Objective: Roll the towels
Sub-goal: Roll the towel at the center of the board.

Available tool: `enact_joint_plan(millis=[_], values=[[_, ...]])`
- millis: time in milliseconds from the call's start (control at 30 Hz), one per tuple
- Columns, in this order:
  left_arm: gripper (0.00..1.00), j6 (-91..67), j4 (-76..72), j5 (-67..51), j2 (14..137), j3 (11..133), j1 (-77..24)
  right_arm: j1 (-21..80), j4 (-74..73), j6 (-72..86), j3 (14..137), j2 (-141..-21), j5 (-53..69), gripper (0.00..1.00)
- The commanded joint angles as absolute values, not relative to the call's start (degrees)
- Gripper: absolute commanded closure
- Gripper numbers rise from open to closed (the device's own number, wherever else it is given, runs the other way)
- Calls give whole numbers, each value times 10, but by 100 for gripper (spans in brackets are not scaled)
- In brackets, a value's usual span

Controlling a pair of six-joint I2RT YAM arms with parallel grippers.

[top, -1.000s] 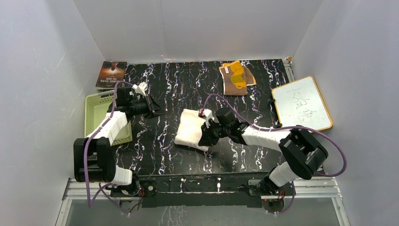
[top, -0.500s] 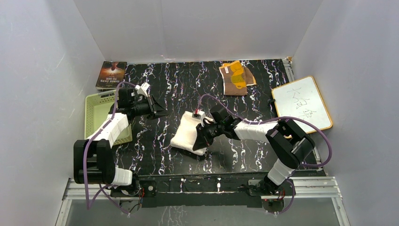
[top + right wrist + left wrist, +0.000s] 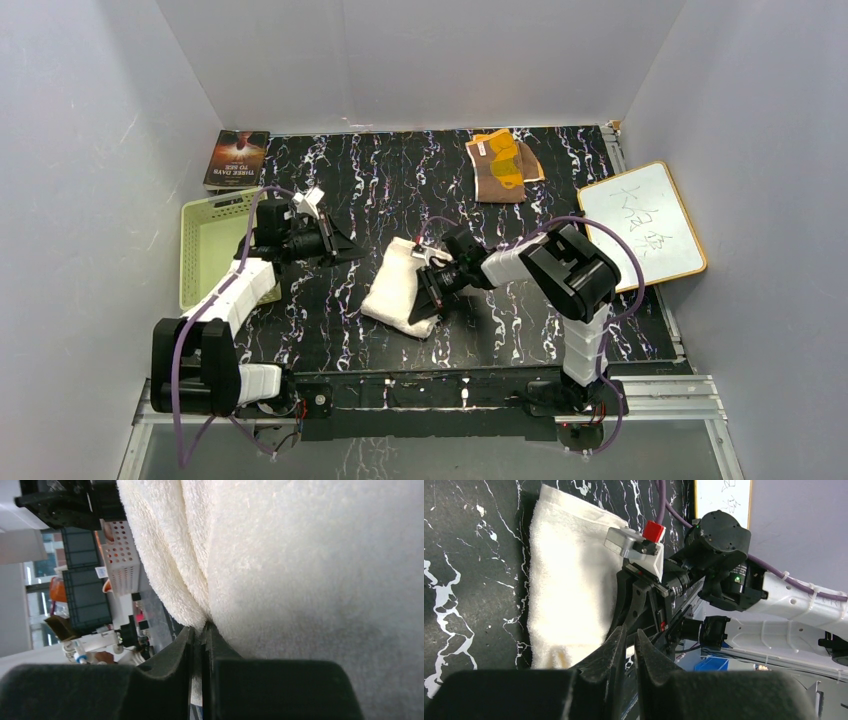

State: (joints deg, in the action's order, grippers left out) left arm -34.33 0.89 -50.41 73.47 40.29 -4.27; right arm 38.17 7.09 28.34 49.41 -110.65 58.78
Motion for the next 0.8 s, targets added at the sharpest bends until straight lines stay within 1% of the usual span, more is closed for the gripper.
enact_joint_plan(millis=[0,67,233,267,300,333,367,433,600,767], values=[[89,-369,-4,-523,699,385,-51,375,182,396,480,-1111,616,100],[89,-371,-8,-523,692,381,-56,373,206,422,470,-1108,611,100],[90,-349,-5,-529,721,387,-69,371,184,427,472,-1136,590,100],[91,-342,-5,-531,732,392,-75,371,177,427,473,-1144,588,100],[95,-330,1,-531,744,399,-82,372,171,425,474,-1151,587,100],[100,-311,18,-530,760,414,-92,371,168,425,474,-1156,587,100],[100,-280,46,-526,776,436,-105,372,165,423,473,-1158,586,100],[100,-216,112,-517,826,477,-126,372,159,417,473,-1159,585,100],[100,-126,158,-548,890,516,-139,372,143,400,479,-1160,586,100],[100,-12,268,-578,960,569,-156,371,128,385,487,-1168,594,100]])
